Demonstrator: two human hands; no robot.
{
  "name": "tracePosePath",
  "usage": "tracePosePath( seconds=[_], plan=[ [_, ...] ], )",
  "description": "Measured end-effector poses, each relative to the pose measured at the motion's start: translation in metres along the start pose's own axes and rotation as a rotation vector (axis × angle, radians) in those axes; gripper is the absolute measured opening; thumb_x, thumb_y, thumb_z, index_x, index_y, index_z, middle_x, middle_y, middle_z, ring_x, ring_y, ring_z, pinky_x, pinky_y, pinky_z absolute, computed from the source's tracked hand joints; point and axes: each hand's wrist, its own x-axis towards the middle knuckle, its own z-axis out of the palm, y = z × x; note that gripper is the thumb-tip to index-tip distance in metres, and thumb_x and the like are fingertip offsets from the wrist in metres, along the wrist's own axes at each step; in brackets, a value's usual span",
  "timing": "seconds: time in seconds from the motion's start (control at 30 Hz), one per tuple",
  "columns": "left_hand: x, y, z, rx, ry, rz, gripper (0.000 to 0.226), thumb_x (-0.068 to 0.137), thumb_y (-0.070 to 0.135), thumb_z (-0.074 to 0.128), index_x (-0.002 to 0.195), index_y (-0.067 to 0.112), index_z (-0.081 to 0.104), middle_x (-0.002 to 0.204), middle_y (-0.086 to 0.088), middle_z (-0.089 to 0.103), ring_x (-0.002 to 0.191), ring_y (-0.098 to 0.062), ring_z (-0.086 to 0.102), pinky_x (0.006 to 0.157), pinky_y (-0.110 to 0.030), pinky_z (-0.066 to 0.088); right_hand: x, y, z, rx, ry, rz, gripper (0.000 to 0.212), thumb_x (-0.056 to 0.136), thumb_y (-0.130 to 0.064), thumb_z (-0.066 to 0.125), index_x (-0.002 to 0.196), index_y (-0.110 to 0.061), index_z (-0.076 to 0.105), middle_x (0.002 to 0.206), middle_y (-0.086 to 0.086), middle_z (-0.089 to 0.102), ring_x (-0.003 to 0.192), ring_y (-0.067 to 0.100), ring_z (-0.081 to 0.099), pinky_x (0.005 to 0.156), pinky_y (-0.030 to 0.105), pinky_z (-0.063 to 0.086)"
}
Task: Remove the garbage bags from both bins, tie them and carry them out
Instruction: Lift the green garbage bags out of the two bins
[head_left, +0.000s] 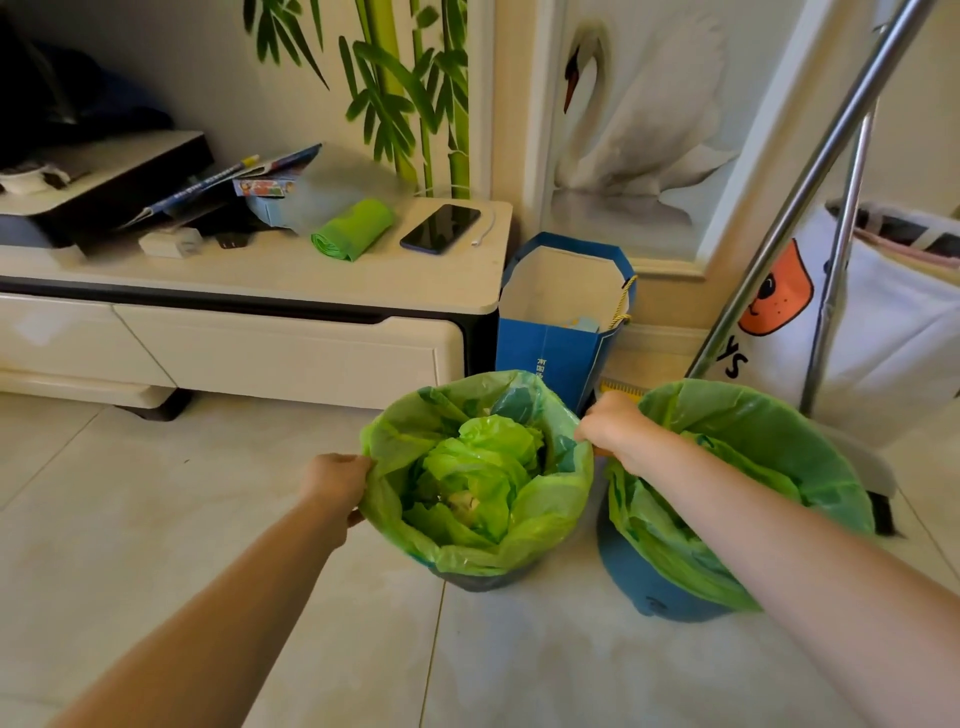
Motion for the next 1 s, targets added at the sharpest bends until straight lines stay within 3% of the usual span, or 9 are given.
tracePosePath(
  seconds=[0.17, 0.27, 0.33, 0.4, 0.47, 0.57, 0.7, 0.87, 1.0],
  plan=[
    [-0.008, 0.021, 0.001, -0.057, -0.014, 0.038, 0.012, 0.087, 0.008, 0.064, 0.075, 0.006, 0.061, 0.073, -0.015, 0.061, 0.060, -0.024, 0.057, 0.051, -0.030, 0.048, -0.015, -0.008, -0.001, 0.339, -0.107, 0.097, 0.027, 0.083, 0.006, 0.061, 0.108, 0.002, 0.050, 0.101, 0.023, 0.062, 0.092, 0.034, 0.065, 0.083, 0.048, 0.056],
    [-0.014, 0.036, 0.002, -0.207, -0.037, 0.002, 0.014, 0.083, 0.006, 0.067, 0.075, 0.003, 0.056, 0.072, -0.015, 0.060, 0.060, -0.026, 0.059, 0.049, -0.032, 0.052, -0.023, -0.015, -0.007, 0.551, -0.203, 0.121, 0.037, 0.083, 0.009, 0.061, 0.117, 0.005, 0.047, 0.100, 0.025, 0.064, 0.082, 0.034, 0.068, 0.063, 0.044, 0.058],
    [-0.020, 0.045, 0.001, -0.247, -0.063, 0.013, 0.012, 0.082, 0.005, 0.067, 0.076, 0.003, 0.056, 0.070, -0.014, 0.059, 0.059, -0.026, 0.059, 0.045, -0.029, 0.054, -0.030, -0.024, -0.011, 0.676, -0.224, 0.089, 0.031, 0.084, 0.010, 0.059, 0.113, 0.007, 0.051, 0.090, 0.024, 0.066, 0.066, 0.031, 0.070, 0.046, 0.037, 0.055],
    [-0.027, 0.052, 0.000, -0.212, -0.081, 0.071, 0.003, 0.083, 0.005, 0.065, 0.081, 0.004, 0.062, 0.070, -0.012, 0.060, 0.060, -0.024, 0.059, 0.047, -0.029, 0.052, -0.037, -0.032, -0.017, 0.735, -0.190, 0.015, 0.020, 0.085, 0.009, 0.058, 0.105, 0.005, 0.060, 0.078, 0.018, 0.066, 0.055, 0.026, 0.068, 0.041, 0.032, 0.052],
    [-0.035, 0.055, -0.002, -0.171, -0.099, 0.143, 0.007, 0.086, 0.007, 0.062, 0.089, 0.007, 0.068, 0.074, -0.008, 0.063, 0.062, -0.023, 0.060, 0.051, -0.028, 0.051, -0.045, -0.038, -0.024, 0.735, -0.151, -0.072, 0.017, 0.086, 0.006, 0.057, 0.095, -0.004, 0.067, 0.077, 0.014, 0.067, 0.062, 0.024, 0.067, 0.048, 0.032, 0.053],
    [-0.047, 0.056, -0.012, -0.138, -0.107, 0.199, 0.009, 0.090, 0.007, 0.059, 0.083, 0.008, 0.065, 0.077, -0.009, 0.063, 0.065, -0.024, 0.062, 0.043, -0.022, 0.053, -0.063, -0.037, -0.036, 0.710, -0.135, -0.143, 0.025, 0.086, 0.004, 0.056, 0.080, -0.016, 0.069, 0.082, 0.011, 0.069, 0.074, 0.025, 0.066, 0.062, 0.034, 0.055],
    [-0.057, 0.044, -0.034, -0.098, -0.100, 0.173, 0.006, 0.091, -0.001, 0.053, 0.090, 0.003, 0.058, 0.077, -0.013, 0.063, 0.066, -0.027, 0.064, 0.043, -0.025, 0.055, -0.088, -0.012, -0.051, 0.569, -0.150, -0.187, 0.028, 0.089, 0.002, 0.052, 0.086, -0.017, 0.074, 0.086, 0.008, 0.072, 0.077, 0.021, 0.069, 0.052, 0.027, 0.054],
    [-0.059, 0.020, -0.054, -0.039, -0.029, 0.099, 0.014, 0.090, -0.009, 0.047, 0.088, 0.005, 0.051, 0.076, -0.014, 0.055, 0.061, -0.024, 0.055, 0.038, -0.025, 0.054, -0.107, 0.033, -0.066, 0.232, -0.022, -0.166, 0.029, 0.087, 0.002, 0.047, 0.076, -0.012, 0.070, 0.083, 0.010, 0.067, 0.079, 0.021, 0.064, 0.059, 0.032, 0.056],
    [-0.060, 0.008, -0.054, 0.054, -0.070, 0.018, 0.005, 0.090, 0.000, 0.054, 0.094, 0.001, 0.051, 0.091, -0.020, 0.057, 0.064, -0.031, 0.061, 0.047, -0.032, 0.058, -0.112, 0.046, -0.065, 0.160, -0.114, -0.028, 0.016, 0.083, -0.008, 0.056, 0.098, -0.008, 0.063, 0.105, 0.016, 0.061, 0.094, 0.029, 0.061, 0.073, 0.044, 0.061]
  ],
)
